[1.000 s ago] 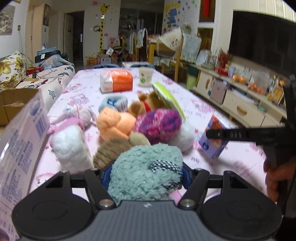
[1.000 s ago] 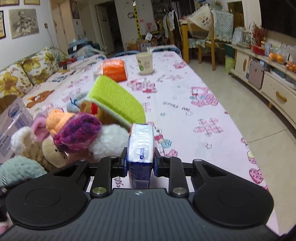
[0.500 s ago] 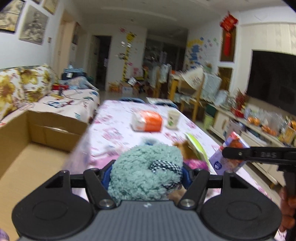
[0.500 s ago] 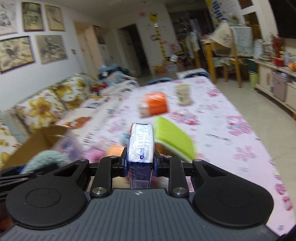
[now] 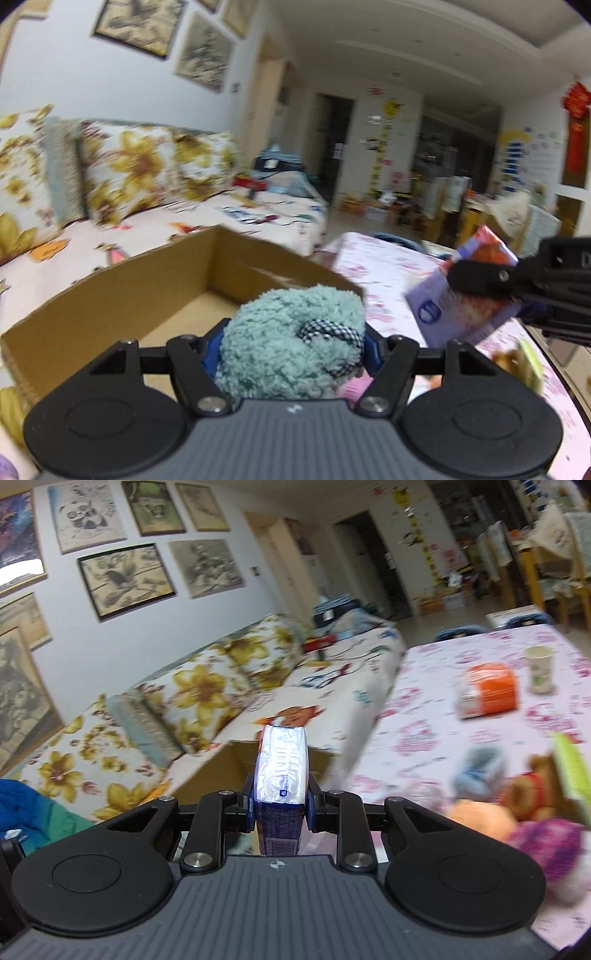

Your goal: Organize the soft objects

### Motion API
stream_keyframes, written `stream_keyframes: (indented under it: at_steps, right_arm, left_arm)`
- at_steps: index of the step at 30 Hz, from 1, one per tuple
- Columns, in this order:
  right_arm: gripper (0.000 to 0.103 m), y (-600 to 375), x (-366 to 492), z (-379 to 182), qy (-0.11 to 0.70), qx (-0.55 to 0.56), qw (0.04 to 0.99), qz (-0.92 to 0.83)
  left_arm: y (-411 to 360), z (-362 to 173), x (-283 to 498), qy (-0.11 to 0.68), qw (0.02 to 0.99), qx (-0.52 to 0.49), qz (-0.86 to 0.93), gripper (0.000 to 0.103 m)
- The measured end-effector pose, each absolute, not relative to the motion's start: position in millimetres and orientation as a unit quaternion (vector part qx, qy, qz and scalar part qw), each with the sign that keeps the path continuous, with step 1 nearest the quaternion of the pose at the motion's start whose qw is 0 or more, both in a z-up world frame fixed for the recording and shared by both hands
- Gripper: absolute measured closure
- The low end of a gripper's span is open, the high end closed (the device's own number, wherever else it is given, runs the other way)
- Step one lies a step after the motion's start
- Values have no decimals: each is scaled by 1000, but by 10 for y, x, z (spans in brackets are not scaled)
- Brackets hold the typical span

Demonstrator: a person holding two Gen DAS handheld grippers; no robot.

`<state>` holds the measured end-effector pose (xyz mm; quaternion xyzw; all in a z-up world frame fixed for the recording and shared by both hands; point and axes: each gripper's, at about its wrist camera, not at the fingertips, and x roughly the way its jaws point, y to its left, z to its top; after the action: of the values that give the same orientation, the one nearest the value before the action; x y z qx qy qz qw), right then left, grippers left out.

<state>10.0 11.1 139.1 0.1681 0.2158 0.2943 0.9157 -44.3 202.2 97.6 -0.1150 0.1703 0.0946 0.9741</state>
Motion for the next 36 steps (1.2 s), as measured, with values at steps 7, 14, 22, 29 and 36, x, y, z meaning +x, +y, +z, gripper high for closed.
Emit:
stream_keyframes:
  at_steps: [7,14,22,29,36]
  right_arm:
    - [72,484,363,1317,242,164,904,313]
    - [41,618,439,1154,260,192,888,327]
    - [2,334,302,1187,234,184,908,296]
    - [0,-6,93,1181,217,154,935,236]
    - [0,-455,-15,1105,212,143,954,159]
  left_arm:
    - [2203,913,-345,203,961,-121,144,32]
    - [2216,884,-388,206,958,-114,165,28]
    - [2119,886,-440,188,965,-81,167,18]
    - [2068,838,-418,207,961,-69,169,22]
    - [2002,771,-412,249,952,-68,166,23]
